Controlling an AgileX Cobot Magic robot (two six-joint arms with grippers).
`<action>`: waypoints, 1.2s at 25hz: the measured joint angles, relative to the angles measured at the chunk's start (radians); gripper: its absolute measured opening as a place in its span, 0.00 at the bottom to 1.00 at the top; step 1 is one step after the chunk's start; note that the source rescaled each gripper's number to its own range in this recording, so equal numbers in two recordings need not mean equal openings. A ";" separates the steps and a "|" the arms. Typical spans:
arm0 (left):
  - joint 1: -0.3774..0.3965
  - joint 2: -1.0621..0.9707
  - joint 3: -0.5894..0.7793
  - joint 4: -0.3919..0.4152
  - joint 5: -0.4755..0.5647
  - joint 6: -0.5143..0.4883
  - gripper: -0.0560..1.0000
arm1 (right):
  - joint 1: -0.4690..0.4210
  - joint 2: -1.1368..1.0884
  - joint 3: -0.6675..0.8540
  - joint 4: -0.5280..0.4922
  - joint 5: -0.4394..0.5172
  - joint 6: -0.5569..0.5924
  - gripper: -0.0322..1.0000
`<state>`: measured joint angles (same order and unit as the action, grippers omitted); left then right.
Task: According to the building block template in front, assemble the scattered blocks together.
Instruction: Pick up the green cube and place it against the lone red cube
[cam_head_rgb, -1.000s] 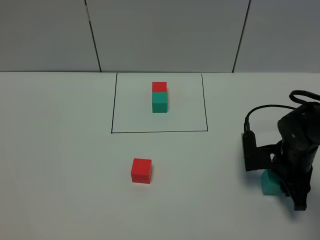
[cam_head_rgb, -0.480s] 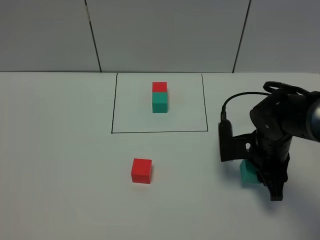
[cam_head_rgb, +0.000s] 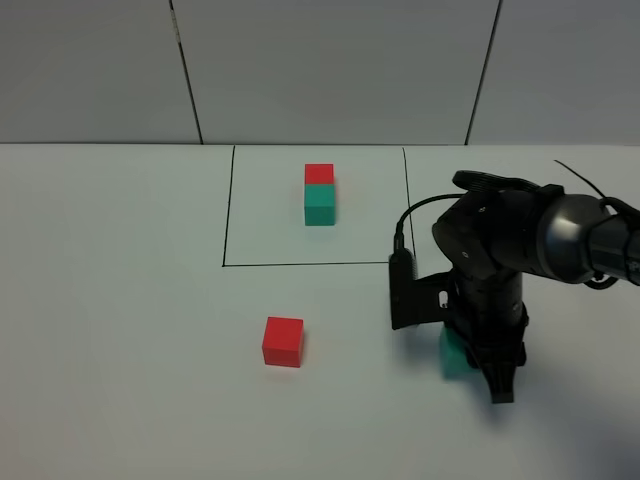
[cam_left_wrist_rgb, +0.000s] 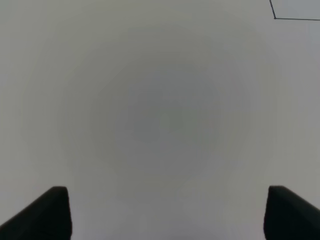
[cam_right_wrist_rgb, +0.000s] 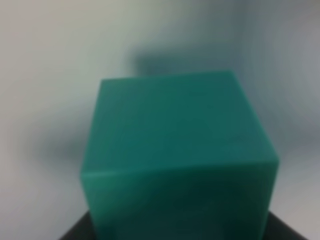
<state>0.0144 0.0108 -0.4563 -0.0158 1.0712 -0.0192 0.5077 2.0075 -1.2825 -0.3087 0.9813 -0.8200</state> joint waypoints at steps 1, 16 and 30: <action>0.000 0.000 0.000 0.000 0.000 0.000 0.95 | 0.007 0.016 -0.020 0.001 0.002 0.003 0.04; 0.000 0.000 0.000 0.000 0.000 0.000 0.95 | 0.111 0.140 -0.173 0.044 0.063 0.044 0.04; 0.000 0.000 0.000 0.000 0.000 0.000 0.95 | 0.167 0.242 -0.364 0.058 0.145 0.118 0.04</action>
<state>0.0144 0.0108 -0.4563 -0.0158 1.0708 -0.0192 0.6743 2.2498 -1.6463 -0.2511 1.1264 -0.7021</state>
